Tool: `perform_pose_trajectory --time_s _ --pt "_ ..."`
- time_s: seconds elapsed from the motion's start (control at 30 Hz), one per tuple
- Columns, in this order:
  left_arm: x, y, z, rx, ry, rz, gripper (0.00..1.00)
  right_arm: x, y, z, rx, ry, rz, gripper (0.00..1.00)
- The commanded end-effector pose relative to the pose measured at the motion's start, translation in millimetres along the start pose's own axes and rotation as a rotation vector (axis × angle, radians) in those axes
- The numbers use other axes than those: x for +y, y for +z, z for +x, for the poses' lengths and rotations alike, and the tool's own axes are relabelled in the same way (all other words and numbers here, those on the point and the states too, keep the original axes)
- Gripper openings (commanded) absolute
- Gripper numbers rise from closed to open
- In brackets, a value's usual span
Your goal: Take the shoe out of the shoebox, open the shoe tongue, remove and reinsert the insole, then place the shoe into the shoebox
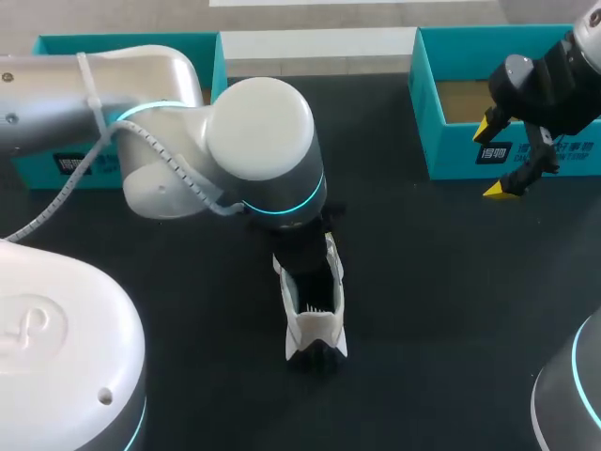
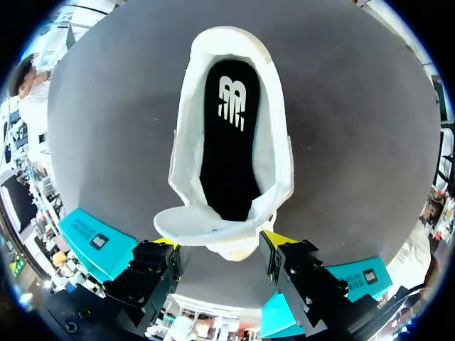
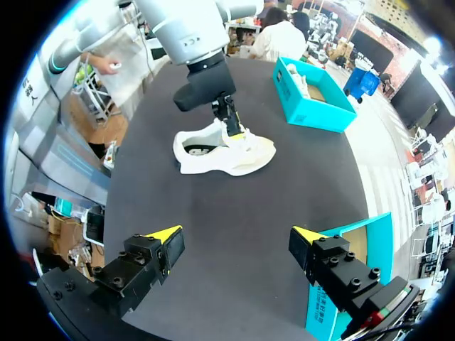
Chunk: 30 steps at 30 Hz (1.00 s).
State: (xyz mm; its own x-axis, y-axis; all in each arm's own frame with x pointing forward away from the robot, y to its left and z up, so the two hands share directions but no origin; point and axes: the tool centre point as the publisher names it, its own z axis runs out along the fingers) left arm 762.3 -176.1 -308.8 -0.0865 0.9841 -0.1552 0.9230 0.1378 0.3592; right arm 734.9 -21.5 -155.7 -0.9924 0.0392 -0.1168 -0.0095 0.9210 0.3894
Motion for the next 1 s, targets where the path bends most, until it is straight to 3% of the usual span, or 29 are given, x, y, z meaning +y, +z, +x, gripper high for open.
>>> perform_pose_trajectory --time_s 0.03,0.53,0.8,1.0 --pt "-5 0 0.0 0.009 0.022 0.004 0.63 1.5 1 -2.2 0.004 0.001 0.004 1.0" --pt "-31 -2 8.8 0.023 0.068 0.036 0.62 1.5 1 -2.2 0.004 0.001 0.004 1.0" --pt "-25 -18 5.9 -0.011 0.058 0.018 0.61 1.5 1 -2.2 0.004 0.001 0.004 1.0" --pt "-25 -17 3.7 -0.019 0.053 0.021 0.49 1.5 1 -2.2 0.004 0.001 0.004 1.0"
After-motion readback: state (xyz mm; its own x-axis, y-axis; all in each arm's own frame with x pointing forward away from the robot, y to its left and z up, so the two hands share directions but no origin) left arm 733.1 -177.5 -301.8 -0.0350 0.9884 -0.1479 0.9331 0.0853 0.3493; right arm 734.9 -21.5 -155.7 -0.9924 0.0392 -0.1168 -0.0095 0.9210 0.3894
